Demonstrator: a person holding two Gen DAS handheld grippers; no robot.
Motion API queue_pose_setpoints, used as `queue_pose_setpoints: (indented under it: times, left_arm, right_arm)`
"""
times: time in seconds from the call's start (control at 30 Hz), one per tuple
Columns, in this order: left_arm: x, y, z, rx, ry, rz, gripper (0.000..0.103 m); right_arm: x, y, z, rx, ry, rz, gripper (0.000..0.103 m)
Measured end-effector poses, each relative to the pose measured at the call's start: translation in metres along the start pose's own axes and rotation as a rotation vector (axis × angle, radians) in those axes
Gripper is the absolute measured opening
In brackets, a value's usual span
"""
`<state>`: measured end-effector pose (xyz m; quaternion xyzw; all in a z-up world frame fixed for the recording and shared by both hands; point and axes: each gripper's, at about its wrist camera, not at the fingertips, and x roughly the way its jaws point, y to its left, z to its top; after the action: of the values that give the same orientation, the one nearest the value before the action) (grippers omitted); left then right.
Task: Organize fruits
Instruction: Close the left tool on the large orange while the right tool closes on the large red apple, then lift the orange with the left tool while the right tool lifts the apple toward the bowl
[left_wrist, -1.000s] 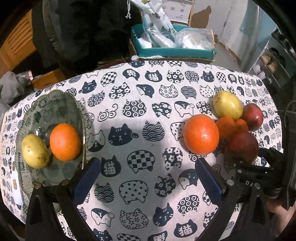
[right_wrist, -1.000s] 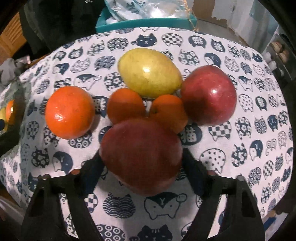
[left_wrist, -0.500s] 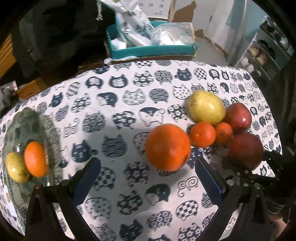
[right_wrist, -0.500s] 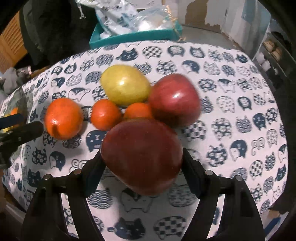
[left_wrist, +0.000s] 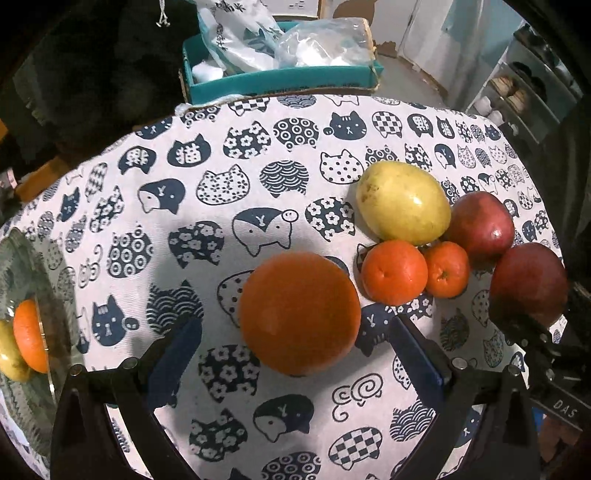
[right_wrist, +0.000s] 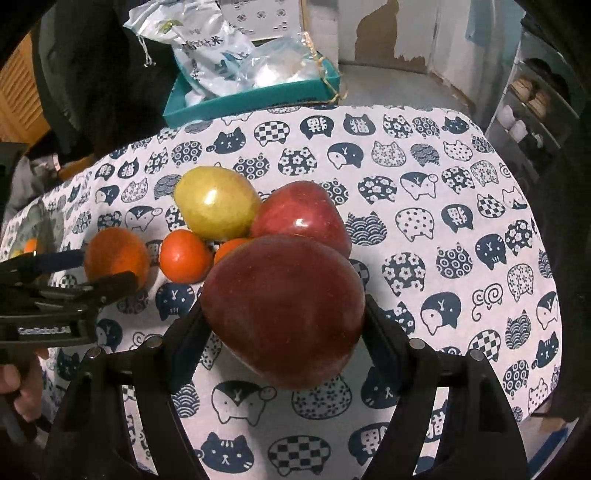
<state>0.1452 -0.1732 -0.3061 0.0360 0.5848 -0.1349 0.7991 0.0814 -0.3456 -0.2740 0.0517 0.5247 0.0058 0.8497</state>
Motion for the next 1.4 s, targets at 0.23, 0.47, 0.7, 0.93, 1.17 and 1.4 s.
queue_pose_setpoints:
  times: [0.23,0.47,0.7,0.93,1.17,1.4]
  left_arm:
    - [0.01,0.001,-0.001,-0.019,0.026,-0.044,0.067]
    - [0.006,-0.004,-0.004,0.015,0.001,-0.011,0.065]
    - [-0.008,-0.007,-0.013,0.032,-0.026,0.001,0.064]
    - [-0.029,-0.003,-0.02,0.027,-0.055,-0.001,0.064]
    - [-0.066,0.004,-0.025,0.01,-0.126,0.003,0.064]
    - [-0.107,0.013,-0.03,-0.006,-0.216,0.007,0.064]
  right_arm:
    - [0.0,0.001,0.001,-0.009,-0.004,0.005,0.077]
    - [-0.002,0.003,0.003,-0.015,-0.013,0.004,0.077]
    - [-0.011,0.007,0.007,-0.036,-0.045,0.0,0.077]
    - [-0.023,0.015,0.01,-0.065,-0.081,-0.007,0.077]
    - [-0.042,0.025,0.015,-0.09,-0.129,-0.003,0.077]
    - [-0.069,0.036,0.02,-0.109,-0.189,0.006,0.077]
